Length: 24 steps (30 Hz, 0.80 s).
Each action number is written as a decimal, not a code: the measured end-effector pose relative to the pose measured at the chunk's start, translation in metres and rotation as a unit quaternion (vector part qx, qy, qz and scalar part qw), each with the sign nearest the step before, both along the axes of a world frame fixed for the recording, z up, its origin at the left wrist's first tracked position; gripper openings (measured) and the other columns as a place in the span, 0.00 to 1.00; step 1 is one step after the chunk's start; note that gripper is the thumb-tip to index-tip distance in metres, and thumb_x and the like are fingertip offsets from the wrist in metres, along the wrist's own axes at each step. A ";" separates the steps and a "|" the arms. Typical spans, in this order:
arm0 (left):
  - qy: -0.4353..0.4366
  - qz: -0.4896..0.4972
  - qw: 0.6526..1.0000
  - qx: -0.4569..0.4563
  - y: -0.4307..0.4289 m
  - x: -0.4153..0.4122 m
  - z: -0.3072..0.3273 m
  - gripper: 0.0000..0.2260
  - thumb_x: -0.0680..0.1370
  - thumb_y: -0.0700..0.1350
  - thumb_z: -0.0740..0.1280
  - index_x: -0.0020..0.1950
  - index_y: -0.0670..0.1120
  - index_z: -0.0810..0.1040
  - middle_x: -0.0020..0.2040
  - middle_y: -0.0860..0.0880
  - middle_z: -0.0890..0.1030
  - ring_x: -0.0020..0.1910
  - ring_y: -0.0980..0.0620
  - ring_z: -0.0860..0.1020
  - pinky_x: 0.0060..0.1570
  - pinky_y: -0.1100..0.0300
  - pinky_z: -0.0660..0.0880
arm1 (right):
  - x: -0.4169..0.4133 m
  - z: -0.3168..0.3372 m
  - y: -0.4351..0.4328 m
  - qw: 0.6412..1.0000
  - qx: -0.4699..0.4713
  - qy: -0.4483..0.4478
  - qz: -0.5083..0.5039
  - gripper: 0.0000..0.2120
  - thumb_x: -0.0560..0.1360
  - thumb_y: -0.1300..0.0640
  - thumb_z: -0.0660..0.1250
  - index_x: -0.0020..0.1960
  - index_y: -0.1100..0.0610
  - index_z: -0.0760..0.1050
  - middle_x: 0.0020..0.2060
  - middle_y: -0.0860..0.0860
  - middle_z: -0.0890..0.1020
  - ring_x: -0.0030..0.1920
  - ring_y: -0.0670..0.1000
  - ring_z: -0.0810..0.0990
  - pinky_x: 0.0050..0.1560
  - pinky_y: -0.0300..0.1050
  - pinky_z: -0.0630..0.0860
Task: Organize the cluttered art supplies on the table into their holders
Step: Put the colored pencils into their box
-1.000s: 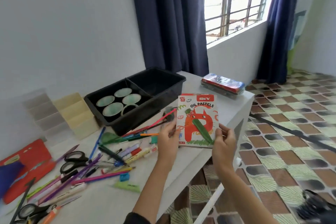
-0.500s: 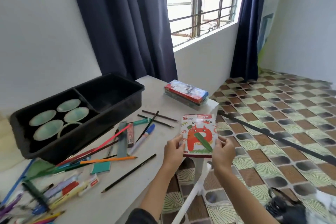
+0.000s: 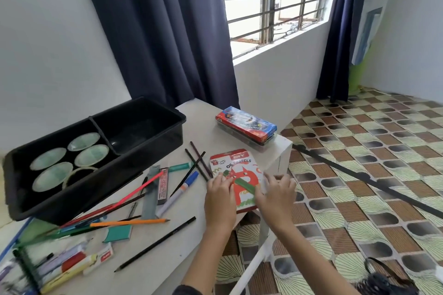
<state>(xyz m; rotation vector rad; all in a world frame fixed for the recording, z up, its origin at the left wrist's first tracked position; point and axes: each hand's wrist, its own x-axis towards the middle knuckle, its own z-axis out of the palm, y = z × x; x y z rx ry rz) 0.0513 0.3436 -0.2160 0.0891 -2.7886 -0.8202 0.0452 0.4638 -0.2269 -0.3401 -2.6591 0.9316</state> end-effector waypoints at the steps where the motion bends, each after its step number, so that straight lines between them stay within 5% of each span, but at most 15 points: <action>1: -0.001 0.010 1.000 -0.017 0.002 -0.002 0.003 0.17 0.81 0.49 0.58 0.69 0.49 0.70 0.70 0.50 0.68 0.69 0.54 0.63 0.58 0.61 0.74 | 0.005 0.001 -0.006 0.999 0.025 0.043 0.011 0.18 0.72 0.56 0.68 0.61 0.56 0.74 0.50 0.56 0.71 0.52 0.54 0.67 0.53 0.47 0.68; 6: -0.015 0.040 0.996 -0.073 0.010 -0.016 0.011 0.18 0.78 0.50 0.63 0.67 0.47 0.70 0.66 0.50 0.72 0.66 0.52 0.65 0.56 0.61 0.72 | 0.020 -0.014 -0.031 0.991 0.055 0.099 0.077 0.12 0.69 0.59 0.68 0.53 0.60 0.76 0.50 0.58 0.74 0.52 0.56 0.70 0.53 0.52 0.76; 9: -0.014 0.065 0.996 -0.067 0.010 -0.022 0.014 0.18 0.79 0.49 0.60 0.68 0.47 0.70 0.67 0.49 0.71 0.66 0.51 0.64 0.57 0.61 0.72 | 0.011 -0.028 -0.025 0.969 0.155 0.090 0.168 0.23 0.70 0.51 0.62 0.60 0.64 0.75 0.58 0.62 0.77 0.63 0.61 0.69 0.55 0.56 0.78; 13: -0.003 0.073 0.997 0.019 0.003 -0.030 0.015 0.18 0.80 0.45 0.59 0.70 0.45 0.69 0.70 0.47 0.67 0.68 0.51 0.65 0.58 0.61 0.72 | -0.009 -0.032 -0.002 0.932 0.230 0.083 0.269 0.31 0.80 0.42 0.45 0.70 0.64 0.66 0.70 0.59 0.66 0.72 0.61 0.60 0.66 0.59 0.66; 16: 0.022 0.073 0.987 0.141 -0.003 -0.035 0.008 0.16 0.80 0.39 0.60 0.68 0.42 0.69 0.67 0.45 0.67 0.65 0.50 0.70 0.54 0.62 0.76 | -0.035 -0.033 0.015 0.913 0.232 0.093 0.322 0.26 0.77 0.57 0.60 0.73 0.61 0.60 0.73 0.56 0.62 0.74 0.60 0.52 0.73 0.57 0.56; 17: 0.033 0.077 0.984 0.157 -0.002 -0.035 0.005 0.16 0.79 0.38 0.61 0.67 0.41 0.70 0.65 0.45 0.68 0.63 0.52 0.71 0.54 0.65 0.75 | -0.044 -0.030 0.018 0.911 0.237 0.103 0.321 0.31 0.72 0.62 0.67 0.73 0.59 0.62 0.72 0.55 0.64 0.74 0.60 0.56 0.71 0.57 0.54; 20: 0.051 0.088 0.975 0.199 0.005 -0.033 -0.005 0.15 0.79 0.38 0.63 0.66 0.39 0.72 0.61 0.45 0.70 0.55 0.56 0.72 0.47 0.80 0.67 | -0.061 -0.018 0.021 0.925 0.218 0.099 0.295 0.34 0.59 0.68 0.75 0.64 0.55 0.74 0.61 0.54 0.76 0.61 0.57 0.69 0.57 0.52 0.68; 24: 0.045 0.067 0.963 0.257 0.010 -0.038 -0.015 0.17 0.78 0.39 0.64 0.66 0.36 0.72 0.64 0.44 0.71 0.56 0.56 0.72 0.44 0.82 0.68 | -0.071 -0.013 0.015 0.946 0.100 0.125 0.282 0.21 0.66 0.71 0.72 0.58 0.61 0.78 0.55 0.56 0.79 0.56 0.56 0.77 0.42 0.51 0.81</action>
